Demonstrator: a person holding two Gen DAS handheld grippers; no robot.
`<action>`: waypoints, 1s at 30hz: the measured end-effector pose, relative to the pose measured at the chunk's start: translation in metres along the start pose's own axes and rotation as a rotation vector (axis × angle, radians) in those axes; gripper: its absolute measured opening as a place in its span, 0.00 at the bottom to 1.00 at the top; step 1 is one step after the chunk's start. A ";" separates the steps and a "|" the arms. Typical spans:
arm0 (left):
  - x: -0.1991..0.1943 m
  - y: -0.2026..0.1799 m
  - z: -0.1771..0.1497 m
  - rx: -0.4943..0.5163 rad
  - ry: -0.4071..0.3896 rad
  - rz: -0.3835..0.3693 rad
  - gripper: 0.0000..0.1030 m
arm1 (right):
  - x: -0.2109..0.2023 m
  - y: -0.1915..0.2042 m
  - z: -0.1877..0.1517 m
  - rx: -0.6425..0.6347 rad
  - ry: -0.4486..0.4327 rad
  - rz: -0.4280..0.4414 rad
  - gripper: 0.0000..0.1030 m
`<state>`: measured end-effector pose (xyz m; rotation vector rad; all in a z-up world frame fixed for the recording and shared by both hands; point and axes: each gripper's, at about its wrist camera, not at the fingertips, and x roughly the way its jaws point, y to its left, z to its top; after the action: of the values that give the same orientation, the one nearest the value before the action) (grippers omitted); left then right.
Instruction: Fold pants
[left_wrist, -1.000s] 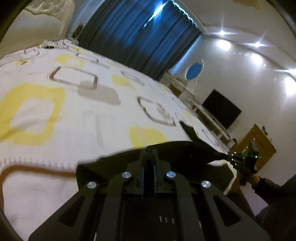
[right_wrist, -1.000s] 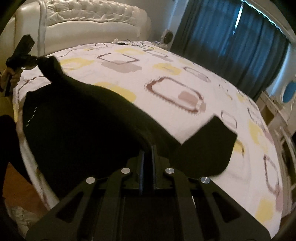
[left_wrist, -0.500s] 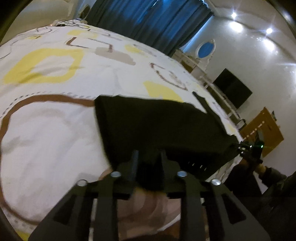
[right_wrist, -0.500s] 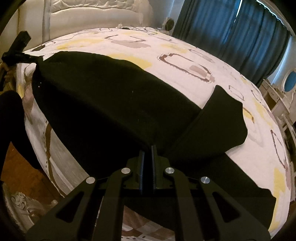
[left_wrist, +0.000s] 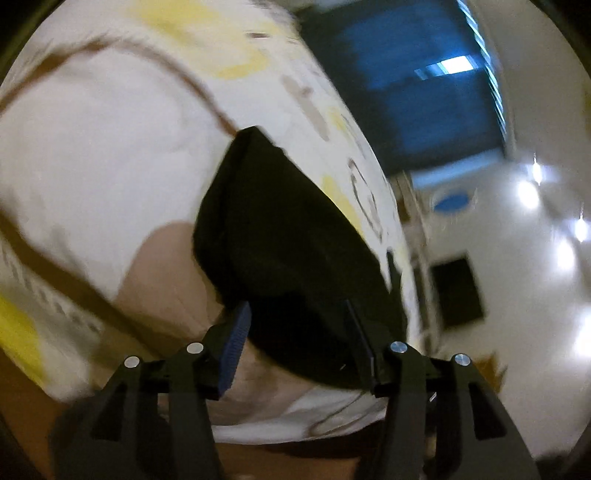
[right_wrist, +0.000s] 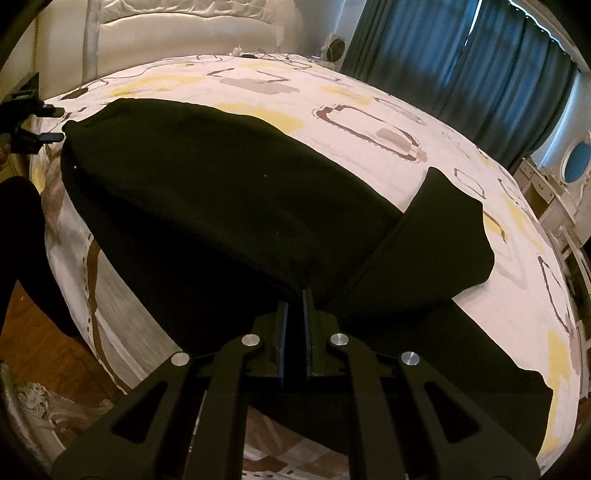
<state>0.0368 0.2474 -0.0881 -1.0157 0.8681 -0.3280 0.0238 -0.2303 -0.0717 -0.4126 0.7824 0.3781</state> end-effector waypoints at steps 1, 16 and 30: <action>0.001 0.001 -0.001 -0.033 -0.014 -0.015 0.51 | 0.000 0.000 0.000 0.001 -0.001 0.000 0.07; 0.030 -0.029 -0.011 -0.046 -0.081 0.191 0.09 | 0.000 0.000 -0.005 0.009 -0.014 -0.005 0.08; 0.012 -0.027 -0.010 -0.050 -0.105 0.166 0.06 | -0.037 0.018 -0.013 -0.072 -0.062 -0.042 0.06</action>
<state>0.0407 0.2196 -0.0735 -0.9906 0.8621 -0.1117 -0.0169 -0.2282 -0.0563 -0.4818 0.6998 0.3784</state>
